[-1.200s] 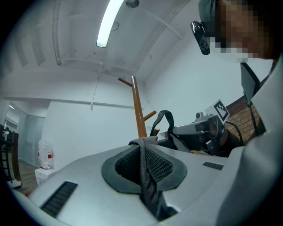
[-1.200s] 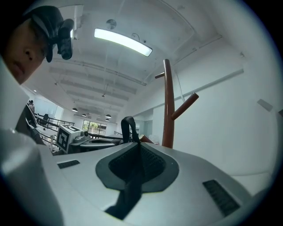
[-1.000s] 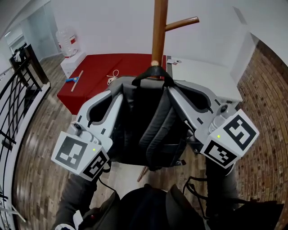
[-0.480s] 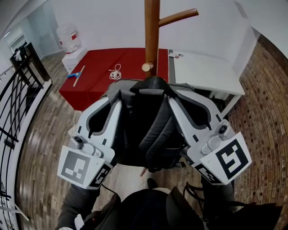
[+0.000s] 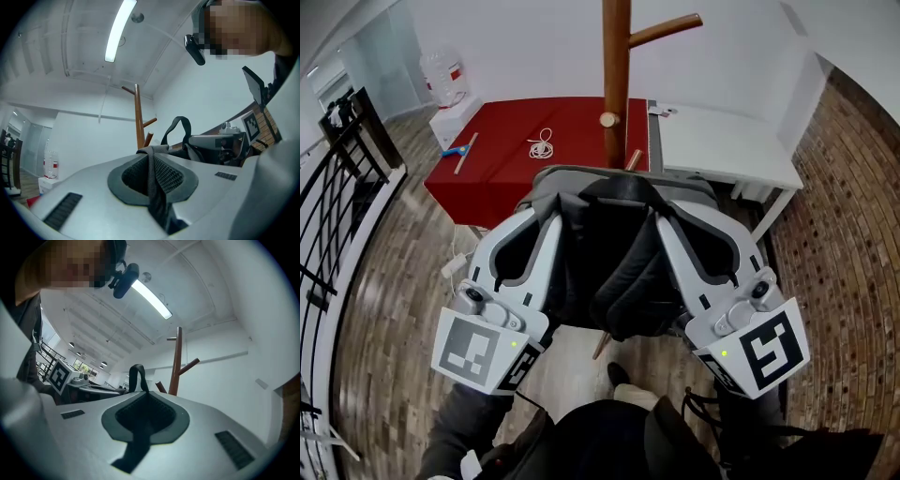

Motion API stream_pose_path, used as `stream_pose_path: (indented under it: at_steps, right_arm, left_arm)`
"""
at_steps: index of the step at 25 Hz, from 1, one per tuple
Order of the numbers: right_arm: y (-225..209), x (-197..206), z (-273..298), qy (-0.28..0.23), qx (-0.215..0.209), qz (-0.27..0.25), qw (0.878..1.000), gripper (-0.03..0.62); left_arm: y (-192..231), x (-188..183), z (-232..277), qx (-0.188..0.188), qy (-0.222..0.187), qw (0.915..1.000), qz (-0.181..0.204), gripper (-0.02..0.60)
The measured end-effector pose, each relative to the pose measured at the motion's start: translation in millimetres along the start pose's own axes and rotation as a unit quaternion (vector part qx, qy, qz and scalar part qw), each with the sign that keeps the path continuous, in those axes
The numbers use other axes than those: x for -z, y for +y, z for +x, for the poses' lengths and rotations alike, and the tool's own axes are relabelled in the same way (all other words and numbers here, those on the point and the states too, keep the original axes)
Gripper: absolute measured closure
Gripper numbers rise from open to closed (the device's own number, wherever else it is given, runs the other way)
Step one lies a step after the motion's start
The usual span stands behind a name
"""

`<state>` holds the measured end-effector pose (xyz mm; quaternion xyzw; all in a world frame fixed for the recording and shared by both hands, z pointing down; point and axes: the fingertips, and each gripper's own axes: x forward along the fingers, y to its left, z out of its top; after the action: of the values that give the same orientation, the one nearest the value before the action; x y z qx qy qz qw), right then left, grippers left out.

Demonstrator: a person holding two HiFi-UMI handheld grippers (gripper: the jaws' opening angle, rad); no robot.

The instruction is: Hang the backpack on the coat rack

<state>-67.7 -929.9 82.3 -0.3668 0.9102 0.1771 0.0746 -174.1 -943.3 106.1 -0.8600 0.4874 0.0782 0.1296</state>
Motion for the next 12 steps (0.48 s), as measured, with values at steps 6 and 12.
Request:
stream_pose_path:
  at_steps: [6,12]
  right_arm:
    - [30,-2,-40,0.004,0.022,-0.003,1.0,0.574]
    - [49,18,-77,0.013,0.042,0.013,0.999,0.575]
  left_arm:
    - [-30,2,-35,0.023,-0.002,0.9996,-0.017,0.54]
    - [-60,28,-58,0.043,0.01,0.9979,-0.046,0.54]
